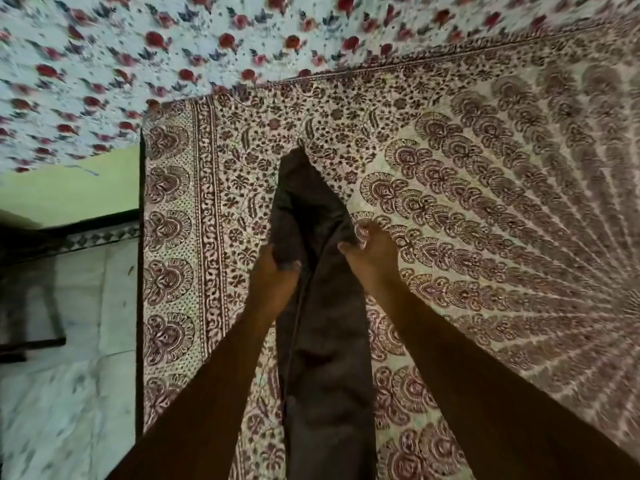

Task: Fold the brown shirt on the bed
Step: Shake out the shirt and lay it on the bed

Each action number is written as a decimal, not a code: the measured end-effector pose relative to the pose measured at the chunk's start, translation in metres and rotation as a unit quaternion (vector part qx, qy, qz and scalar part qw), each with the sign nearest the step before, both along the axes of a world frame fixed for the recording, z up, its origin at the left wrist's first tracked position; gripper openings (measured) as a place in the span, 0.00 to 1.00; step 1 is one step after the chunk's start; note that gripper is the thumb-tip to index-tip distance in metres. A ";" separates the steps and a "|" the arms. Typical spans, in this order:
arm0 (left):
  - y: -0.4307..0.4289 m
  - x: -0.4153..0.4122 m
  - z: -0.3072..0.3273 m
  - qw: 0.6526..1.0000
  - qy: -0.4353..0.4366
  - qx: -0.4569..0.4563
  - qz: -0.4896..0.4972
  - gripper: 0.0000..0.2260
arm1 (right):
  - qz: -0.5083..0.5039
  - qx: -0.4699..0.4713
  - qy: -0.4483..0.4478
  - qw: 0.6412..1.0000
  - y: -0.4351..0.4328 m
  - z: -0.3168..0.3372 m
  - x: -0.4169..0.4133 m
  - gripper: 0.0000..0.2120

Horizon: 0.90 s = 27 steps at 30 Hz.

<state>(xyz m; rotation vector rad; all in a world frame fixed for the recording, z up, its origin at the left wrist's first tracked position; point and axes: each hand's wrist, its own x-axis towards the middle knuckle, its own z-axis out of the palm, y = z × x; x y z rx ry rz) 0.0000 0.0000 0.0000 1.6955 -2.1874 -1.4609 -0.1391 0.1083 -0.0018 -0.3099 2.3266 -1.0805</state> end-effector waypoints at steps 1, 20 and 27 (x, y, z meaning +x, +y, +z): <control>-0.007 -0.007 -0.011 0.999 0.020 0.011 0.028 0.25 | 0.004 0.008 -0.008 1.000 -0.010 -0.007 -0.007 0.28; -0.022 0.024 0.009 0.971 0.125 0.157 0.126 0.23 | 0.191 -0.051 -0.282 0.939 -0.053 -0.001 0.006 0.10; 0.030 0.075 0.090 0.966 0.192 0.156 0.067 0.10 | 0.216 -0.085 -0.056 0.971 0.024 0.061 0.030 0.04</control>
